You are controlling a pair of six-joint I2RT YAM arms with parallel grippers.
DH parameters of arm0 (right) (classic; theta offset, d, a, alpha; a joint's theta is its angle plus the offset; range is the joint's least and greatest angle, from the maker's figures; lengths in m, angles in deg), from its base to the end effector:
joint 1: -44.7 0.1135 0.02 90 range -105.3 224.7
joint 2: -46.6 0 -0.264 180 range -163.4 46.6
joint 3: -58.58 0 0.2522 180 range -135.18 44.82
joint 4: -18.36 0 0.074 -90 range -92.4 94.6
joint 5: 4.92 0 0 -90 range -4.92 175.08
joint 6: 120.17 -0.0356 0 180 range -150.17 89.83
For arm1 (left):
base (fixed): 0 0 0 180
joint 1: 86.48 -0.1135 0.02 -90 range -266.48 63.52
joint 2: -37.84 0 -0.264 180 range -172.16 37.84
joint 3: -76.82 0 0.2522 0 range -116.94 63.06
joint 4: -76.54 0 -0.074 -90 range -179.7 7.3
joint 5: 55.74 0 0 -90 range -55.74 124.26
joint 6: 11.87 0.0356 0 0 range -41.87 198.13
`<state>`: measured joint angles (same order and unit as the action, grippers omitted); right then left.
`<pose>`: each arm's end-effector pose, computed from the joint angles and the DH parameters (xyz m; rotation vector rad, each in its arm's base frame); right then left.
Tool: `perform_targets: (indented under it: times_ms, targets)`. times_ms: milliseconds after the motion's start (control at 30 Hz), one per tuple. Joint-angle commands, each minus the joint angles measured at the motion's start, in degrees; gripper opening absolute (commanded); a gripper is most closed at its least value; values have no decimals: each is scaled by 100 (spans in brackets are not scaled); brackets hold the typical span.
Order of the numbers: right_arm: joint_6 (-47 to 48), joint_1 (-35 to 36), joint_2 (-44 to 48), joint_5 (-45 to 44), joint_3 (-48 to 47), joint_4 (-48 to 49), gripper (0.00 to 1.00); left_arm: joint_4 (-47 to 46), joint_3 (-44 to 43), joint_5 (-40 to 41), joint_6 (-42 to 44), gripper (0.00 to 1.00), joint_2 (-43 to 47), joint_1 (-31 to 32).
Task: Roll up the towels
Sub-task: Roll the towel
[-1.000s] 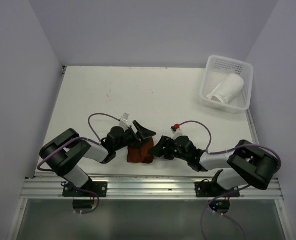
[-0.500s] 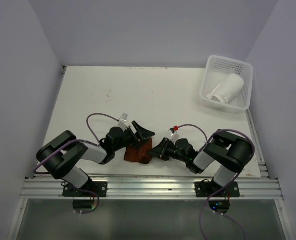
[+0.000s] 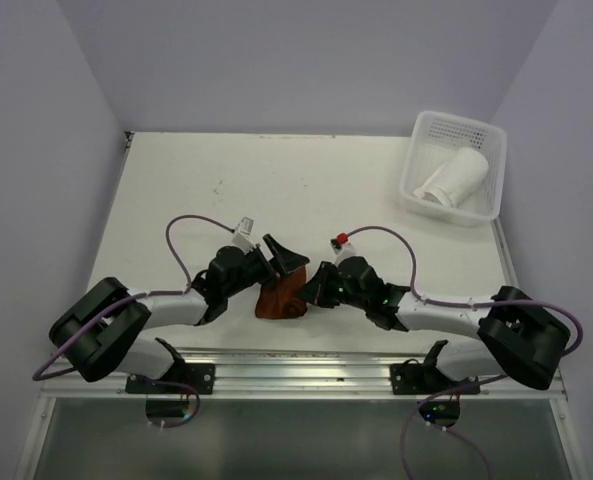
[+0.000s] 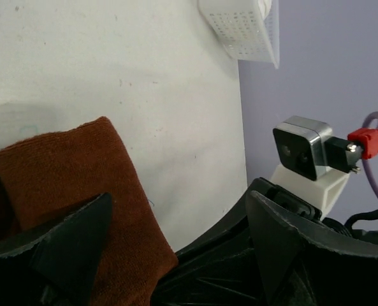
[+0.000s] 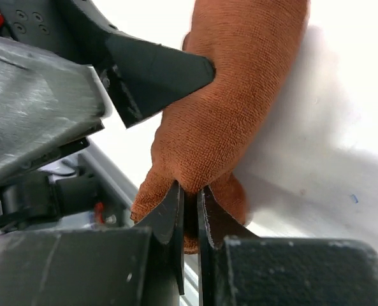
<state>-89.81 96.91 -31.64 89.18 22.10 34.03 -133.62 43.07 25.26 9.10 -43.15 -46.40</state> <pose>0.1528 0.2012 0.1558 0.0971 2.2822 1.2257 0.1909 -0.1679 0.1570 -0.4138 2.0999 -1.3837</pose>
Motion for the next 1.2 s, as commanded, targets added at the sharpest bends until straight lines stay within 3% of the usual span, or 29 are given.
perform_targets:
  times_ms: [0,167,567,933,1167]
  targets:
    - [1223,26,397,-962,-838,-3182,0,630,-303,284,514,90,303,-52]
    - [1744,27,-112,-989,-1551,-4269,0,885,-515,266,610,90,452,-52]
    - [2157,70,-130,-1965,-1964,-5297,0,1228,-866,346,804,91,655,-52]
    - [2527,914,-814,-3546,-2965,-6510,0,623,-1086,-23,85,90,31,-79]
    - [2501,1099,-1167,-3986,-3379,-6941,0,218,-841,-172,-303,90,-31,-157]
